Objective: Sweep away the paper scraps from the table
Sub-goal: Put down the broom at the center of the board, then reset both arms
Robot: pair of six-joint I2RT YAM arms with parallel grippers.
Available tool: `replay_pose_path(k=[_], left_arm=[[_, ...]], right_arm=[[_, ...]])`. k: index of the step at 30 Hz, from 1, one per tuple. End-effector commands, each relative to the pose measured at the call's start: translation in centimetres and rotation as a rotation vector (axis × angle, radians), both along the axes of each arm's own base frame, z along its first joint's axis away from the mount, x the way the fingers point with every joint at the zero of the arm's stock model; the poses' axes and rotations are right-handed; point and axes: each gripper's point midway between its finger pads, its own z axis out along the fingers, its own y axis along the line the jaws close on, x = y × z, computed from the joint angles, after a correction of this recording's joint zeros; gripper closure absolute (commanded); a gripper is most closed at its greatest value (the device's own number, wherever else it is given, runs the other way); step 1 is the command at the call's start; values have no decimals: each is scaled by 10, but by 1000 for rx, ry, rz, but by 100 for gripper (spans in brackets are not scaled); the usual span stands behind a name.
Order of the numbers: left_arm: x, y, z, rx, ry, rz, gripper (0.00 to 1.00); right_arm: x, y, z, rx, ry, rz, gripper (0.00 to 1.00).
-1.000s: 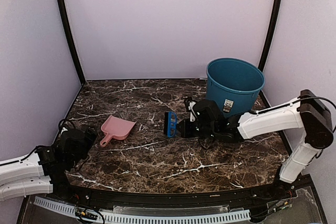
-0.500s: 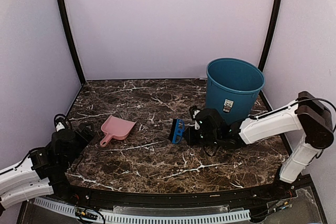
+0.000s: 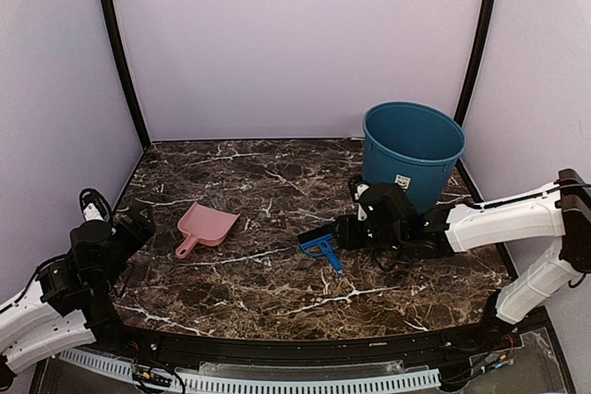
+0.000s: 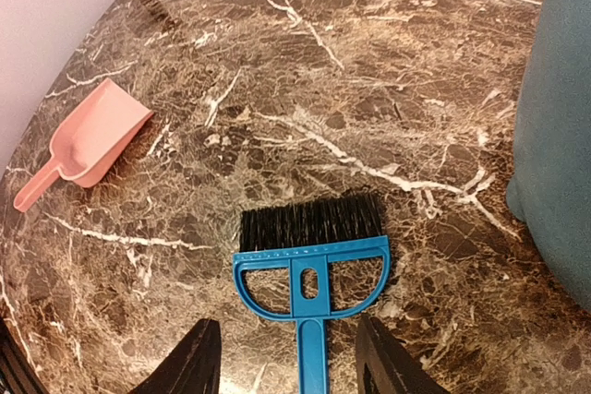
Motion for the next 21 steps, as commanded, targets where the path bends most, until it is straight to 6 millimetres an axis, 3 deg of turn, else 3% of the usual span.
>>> replay_pose_path(k=[1,7,12,18,21], left_arm=[[-3,16,30,89,-55,49,4],[-6,23,59,167,-114,51,4],[-7,28,78,222,-159,67,4],[-5,27,84,285,-186,66,4],[-1,23,78,317,-181,57,4]], right_arm=[[7,-7,42,16,-99,-20,48],[10,-26,94,39,-222,-58,35],[8,-59,129,31,-322,-130,16],[5,-111,147,4,-396,-293,7],[1,-138,150,15,-435,-386,3]])
